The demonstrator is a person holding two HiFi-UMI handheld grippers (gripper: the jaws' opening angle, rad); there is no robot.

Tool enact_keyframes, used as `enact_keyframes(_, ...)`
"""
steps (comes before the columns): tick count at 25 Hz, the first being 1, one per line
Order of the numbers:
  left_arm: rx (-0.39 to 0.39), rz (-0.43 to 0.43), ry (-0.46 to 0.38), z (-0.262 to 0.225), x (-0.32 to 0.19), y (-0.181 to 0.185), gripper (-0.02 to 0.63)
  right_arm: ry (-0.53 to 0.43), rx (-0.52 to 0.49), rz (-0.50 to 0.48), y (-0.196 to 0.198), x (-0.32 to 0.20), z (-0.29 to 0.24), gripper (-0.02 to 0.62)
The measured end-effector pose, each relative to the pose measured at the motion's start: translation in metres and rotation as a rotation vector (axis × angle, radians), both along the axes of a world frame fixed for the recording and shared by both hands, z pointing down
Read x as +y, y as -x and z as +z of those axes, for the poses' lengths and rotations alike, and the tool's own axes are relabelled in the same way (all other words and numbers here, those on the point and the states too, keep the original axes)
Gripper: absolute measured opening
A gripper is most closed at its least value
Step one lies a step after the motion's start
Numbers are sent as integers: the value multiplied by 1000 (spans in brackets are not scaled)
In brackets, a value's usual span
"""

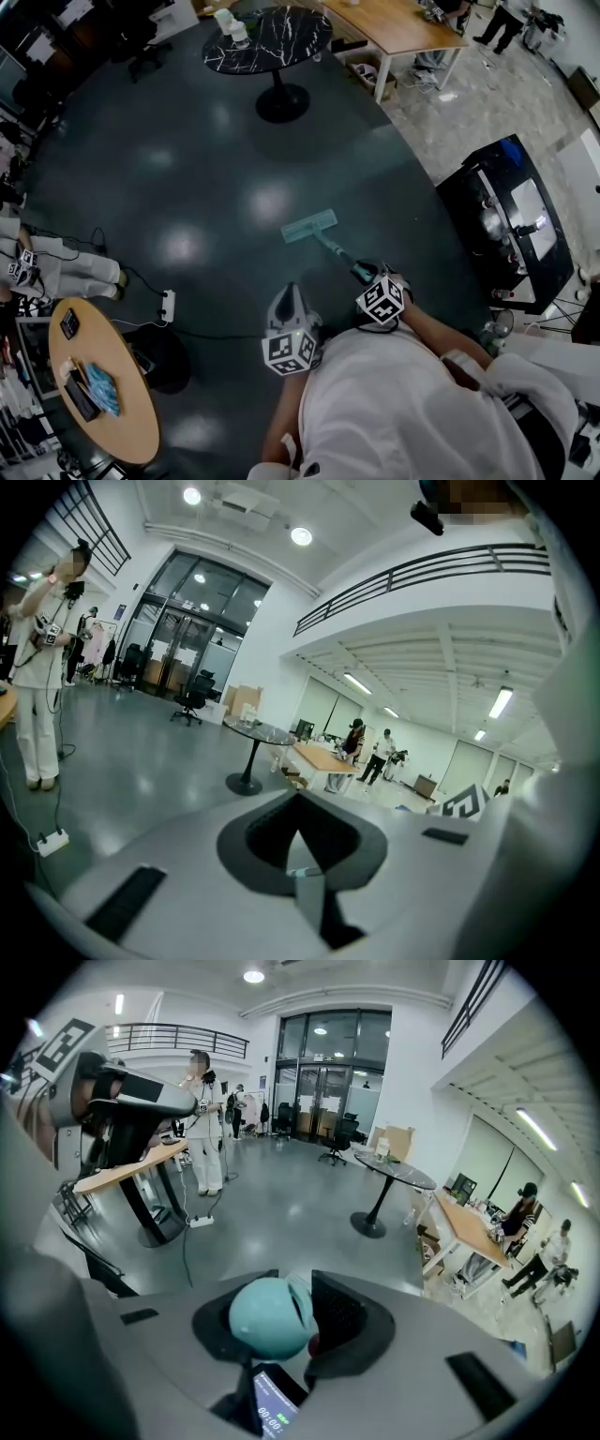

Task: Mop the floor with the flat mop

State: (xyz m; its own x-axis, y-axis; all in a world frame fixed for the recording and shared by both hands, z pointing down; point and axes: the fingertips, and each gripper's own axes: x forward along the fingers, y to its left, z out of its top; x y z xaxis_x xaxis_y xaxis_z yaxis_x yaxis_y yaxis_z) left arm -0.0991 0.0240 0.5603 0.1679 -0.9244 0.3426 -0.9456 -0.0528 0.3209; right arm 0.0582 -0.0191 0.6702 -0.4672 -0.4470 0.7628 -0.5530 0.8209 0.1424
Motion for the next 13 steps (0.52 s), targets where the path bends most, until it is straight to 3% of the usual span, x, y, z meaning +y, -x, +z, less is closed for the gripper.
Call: enact_keyframes(13, 14, 3, -12, -2, -5, 2, 5, -2, 6, -18, 4, 3, -1, 115)
